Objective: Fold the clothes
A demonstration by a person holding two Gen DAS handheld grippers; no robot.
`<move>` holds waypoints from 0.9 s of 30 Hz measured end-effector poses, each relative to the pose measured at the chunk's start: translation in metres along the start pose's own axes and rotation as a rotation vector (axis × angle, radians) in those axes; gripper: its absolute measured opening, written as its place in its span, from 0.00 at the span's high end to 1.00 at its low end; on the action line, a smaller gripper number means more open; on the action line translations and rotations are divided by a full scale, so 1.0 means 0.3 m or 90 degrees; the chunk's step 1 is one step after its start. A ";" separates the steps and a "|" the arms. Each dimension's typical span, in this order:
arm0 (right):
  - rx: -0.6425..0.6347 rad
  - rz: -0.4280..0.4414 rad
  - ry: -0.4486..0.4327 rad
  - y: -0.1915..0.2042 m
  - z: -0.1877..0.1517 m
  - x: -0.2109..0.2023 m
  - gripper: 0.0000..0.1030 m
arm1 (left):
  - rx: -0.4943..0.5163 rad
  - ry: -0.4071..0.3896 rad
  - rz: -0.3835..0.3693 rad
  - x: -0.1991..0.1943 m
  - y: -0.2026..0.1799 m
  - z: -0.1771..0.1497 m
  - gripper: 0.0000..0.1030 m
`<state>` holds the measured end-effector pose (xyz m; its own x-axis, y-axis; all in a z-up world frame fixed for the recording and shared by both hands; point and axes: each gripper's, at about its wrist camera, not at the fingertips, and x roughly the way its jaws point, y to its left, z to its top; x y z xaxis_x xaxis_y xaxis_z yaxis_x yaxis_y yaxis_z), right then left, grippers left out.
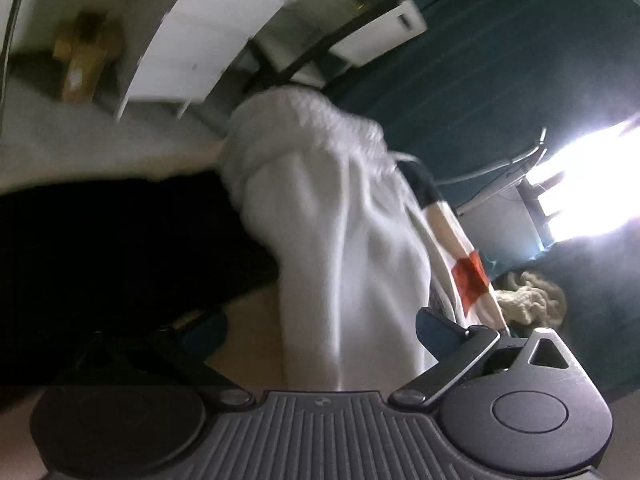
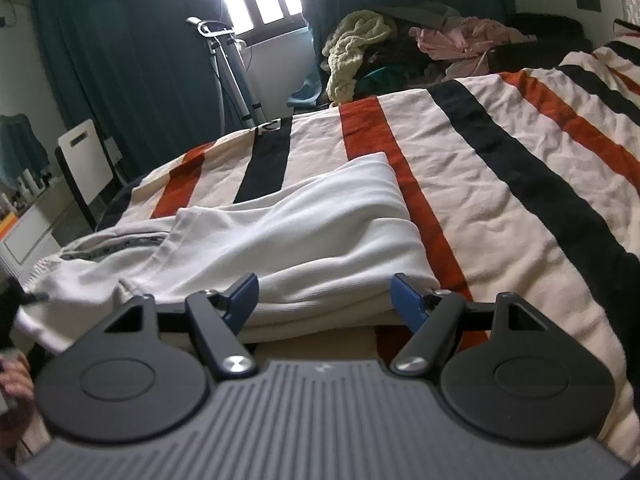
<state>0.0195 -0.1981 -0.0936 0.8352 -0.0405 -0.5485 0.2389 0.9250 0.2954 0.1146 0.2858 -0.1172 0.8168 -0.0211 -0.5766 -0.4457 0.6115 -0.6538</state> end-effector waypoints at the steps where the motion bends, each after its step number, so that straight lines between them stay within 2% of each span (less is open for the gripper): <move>1: -0.002 0.000 0.004 0.001 -0.003 0.007 0.28 | 0.020 -0.008 0.003 0.007 -0.012 0.009 0.11; 4: -0.013 -0.002 0.013 0.014 -0.011 0.025 0.28 | 0.064 -0.020 0.002 0.034 -0.036 0.046 0.25; 6: -0.027 -0.003 0.015 0.029 -0.016 0.036 0.28 | 0.071 -0.022 -0.003 0.059 -0.045 0.064 0.30; 9: -0.052 -0.008 0.014 0.060 -0.015 0.062 0.28 | 0.074 -0.035 0.001 0.083 -0.037 0.091 0.43; 11: -0.071 -0.013 0.010 0.082 -0.012 0.084 0.28 | 0.074 -0.045 -0.002 0.114 -0.045 0.099 0.57; 14: -0.092 -0.020 0.014 0.107 -0.011 0.129 0.28 | 0.076 -0.076 -0.003 0.139 -0.052 0.099 0.70; 17: -0.093 -0.029 0.043 0.111 -0.019 0.195 0.28 | 0.109 -0.119 0.005 0.136 -0.093 0.085 0.78; 21: -0.086 -0.040 0.076 0.112 -0.030 0.272 0.28 | 0.184 -0.185 0.008 0.101 -0.179 0.063 0.84; 27: -0.057 -0.037 0.067 0.111 -0.019 0.244 0.28 | 0.249 -0.254 -0.042 -0.040 -0.299 -0.007 0.86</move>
<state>0.0856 -0.1681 -0.1283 0.7636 -0.0599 -0.6430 0.2367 0.9524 0.1923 0.1440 0.2297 -0.0527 0.9475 0.1843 -0.2612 -0.2815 0.8681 -0.4088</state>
